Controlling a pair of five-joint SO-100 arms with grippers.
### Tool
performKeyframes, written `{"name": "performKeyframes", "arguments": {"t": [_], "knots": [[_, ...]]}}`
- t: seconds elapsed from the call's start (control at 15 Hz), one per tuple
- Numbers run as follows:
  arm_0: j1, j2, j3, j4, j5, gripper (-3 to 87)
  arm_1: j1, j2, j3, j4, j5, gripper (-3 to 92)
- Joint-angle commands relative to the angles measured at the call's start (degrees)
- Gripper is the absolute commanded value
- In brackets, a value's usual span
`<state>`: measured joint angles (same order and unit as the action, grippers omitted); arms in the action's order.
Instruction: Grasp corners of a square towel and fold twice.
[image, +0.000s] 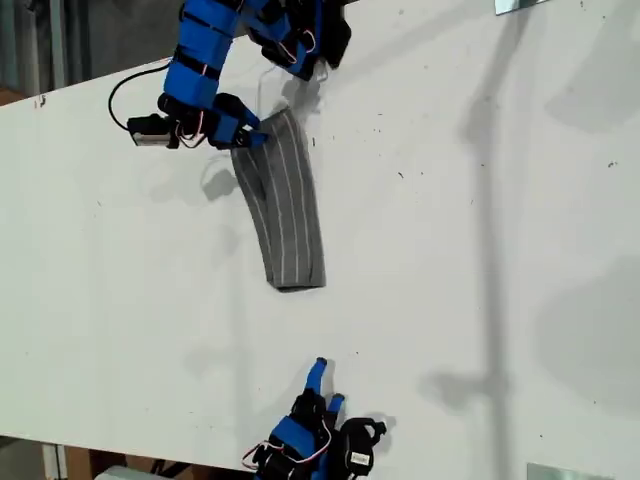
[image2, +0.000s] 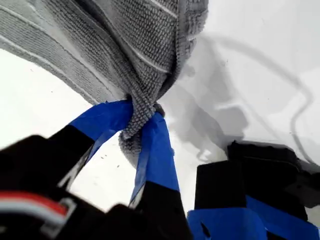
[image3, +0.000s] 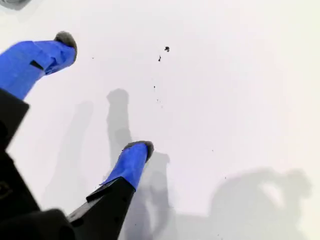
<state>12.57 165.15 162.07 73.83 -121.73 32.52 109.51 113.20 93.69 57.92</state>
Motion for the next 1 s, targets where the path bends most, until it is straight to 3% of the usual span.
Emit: {"name": "performKeyframes", "arguments": {"t": [0.0,0.2,0.53,0.93], "knots": [[0.8,5.0,3.1,-2.3,1.1,32.2,-4.0,3.1,-7.6,0.1,-1.8,-0.1],[0.8,7.6,5.6,-3.7,1.4,29.0,-8.2,-6.2,-22.0,-1.2,-6.9,-0.1],[0.1,20.0,13.5,-5.0,2.0,26.1,-10.1,-28.9,-55.5,3.6,-15.1,-0.1],[-2.3,25.0,16.3,-4.2,4.8,26.1,-16.4,-40.3,-61.0,-7.8,-22.1,-0.1]]}}
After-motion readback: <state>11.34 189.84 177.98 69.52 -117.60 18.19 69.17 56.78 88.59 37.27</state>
